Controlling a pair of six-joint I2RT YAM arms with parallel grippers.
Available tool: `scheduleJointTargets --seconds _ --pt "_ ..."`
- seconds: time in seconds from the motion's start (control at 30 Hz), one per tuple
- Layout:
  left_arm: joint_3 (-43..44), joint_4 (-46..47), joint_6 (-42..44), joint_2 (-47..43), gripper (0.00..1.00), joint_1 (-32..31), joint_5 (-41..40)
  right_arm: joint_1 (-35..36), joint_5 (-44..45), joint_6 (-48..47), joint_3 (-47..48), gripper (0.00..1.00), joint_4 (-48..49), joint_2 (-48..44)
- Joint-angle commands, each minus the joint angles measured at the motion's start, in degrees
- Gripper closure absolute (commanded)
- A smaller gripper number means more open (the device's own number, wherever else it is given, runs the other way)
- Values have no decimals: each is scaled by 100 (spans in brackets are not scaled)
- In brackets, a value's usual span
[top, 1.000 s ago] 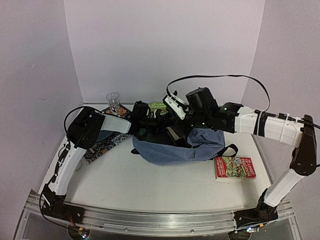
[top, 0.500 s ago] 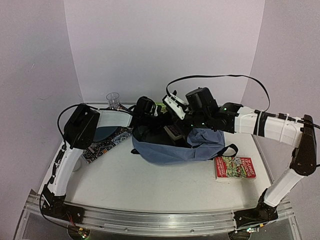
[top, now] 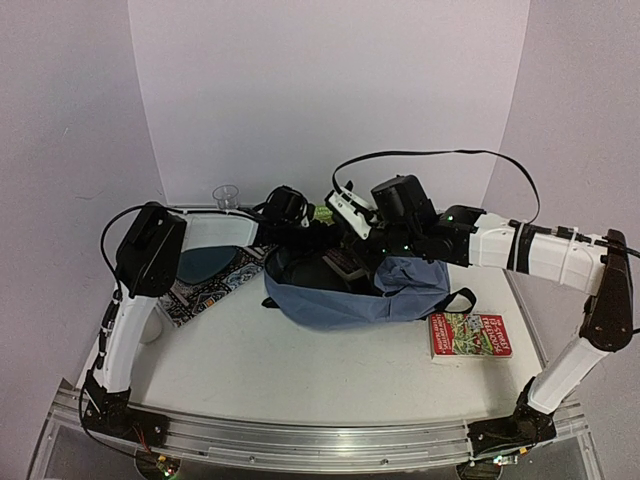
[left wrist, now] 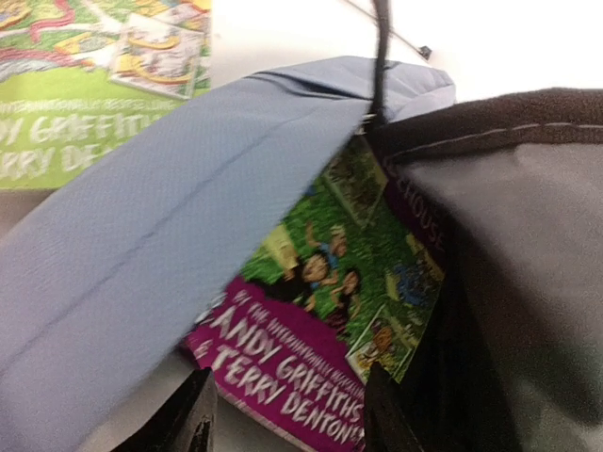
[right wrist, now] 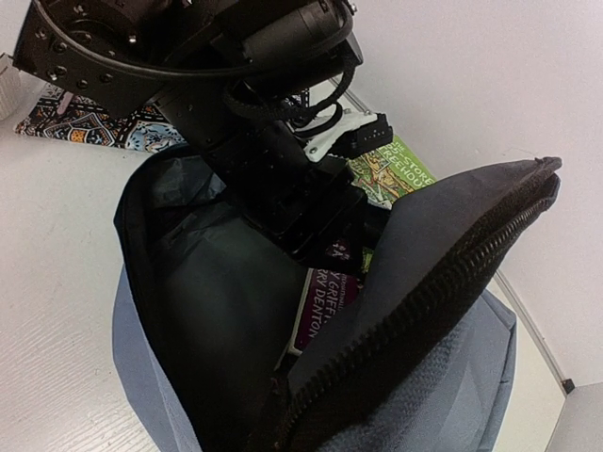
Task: Pack the student bag
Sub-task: Place the book in the largest pocket of the bag.
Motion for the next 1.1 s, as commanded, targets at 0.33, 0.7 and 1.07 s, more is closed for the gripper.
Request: scheduleJointTargets --seconds 0.33,0.7,1.07 --pt "-134 8 -150 -199 30 -121 -809 96 -113 88 -106 100 476 -341" --pt "1134 168 522 596 46 -508 1 96 -93 104 -141 100 477 -353" --pt "-679 211 1087 -1129 28 -505 -1245 96 254 143 -412 100 477 -580"
